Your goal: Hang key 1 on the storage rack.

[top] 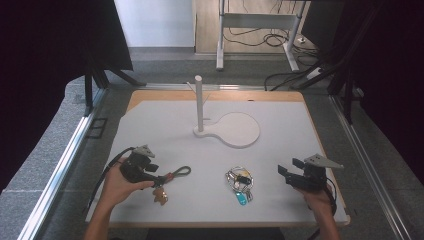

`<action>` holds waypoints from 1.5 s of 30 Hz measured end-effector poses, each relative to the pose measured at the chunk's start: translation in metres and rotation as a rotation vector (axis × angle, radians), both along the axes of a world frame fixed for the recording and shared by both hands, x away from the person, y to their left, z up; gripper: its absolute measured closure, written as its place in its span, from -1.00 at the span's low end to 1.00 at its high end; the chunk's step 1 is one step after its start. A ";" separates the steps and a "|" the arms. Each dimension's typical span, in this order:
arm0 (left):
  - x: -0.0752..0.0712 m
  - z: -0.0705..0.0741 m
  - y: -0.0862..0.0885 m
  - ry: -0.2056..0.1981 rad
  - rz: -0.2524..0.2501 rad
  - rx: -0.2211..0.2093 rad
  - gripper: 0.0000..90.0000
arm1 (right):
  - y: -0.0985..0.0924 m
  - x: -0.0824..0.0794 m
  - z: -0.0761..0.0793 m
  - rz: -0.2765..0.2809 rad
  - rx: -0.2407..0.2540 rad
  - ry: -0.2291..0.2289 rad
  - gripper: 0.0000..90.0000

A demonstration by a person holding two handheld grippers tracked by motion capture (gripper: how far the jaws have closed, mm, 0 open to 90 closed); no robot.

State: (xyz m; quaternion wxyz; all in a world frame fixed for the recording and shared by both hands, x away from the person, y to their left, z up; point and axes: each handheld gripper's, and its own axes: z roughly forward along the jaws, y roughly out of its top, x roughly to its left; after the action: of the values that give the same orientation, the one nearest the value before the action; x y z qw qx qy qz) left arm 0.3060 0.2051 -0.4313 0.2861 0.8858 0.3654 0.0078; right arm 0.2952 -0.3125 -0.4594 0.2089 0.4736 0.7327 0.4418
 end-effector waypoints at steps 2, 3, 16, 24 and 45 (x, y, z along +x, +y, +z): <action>0.004 -0.003 -0.003 0.028 -0.015 0.011 -0.11 | 0.000 0.000 0.000 0.000 -0.001 0.002 -0.31; 0.007 -0.005 -0.004 0.044 -0.023 0.015 -0.11 | 0.001 0.000 0.000 0.001 -0.002 0.003 -0.31; 0.029 -0.023 -0.018 0.132 -0.050 0.131 0.04 | 0.001 0.000 0.000 -0.001 -0.003 0.007 -0.31; 0.034 -0.026 -0.030 0.123 -0.064 0.217 0.11 | 0.002 -0.001 0.000 -0.003 -0.005 0.003 -0.31; 0.026 -0.031 -0.035 0.052 -0.074 0.266 0.48 | 0.000 -0.001 -0.002 -0.028 -0.003 0.012 -0.30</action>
State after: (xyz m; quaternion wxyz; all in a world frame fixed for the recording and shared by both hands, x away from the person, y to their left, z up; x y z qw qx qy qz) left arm 0.3324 0.1698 -0.4618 0.1568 0.9286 0.3357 0.0225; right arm 0.2946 -0.3128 -0.4611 0.2116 0.4860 0.7280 0.4349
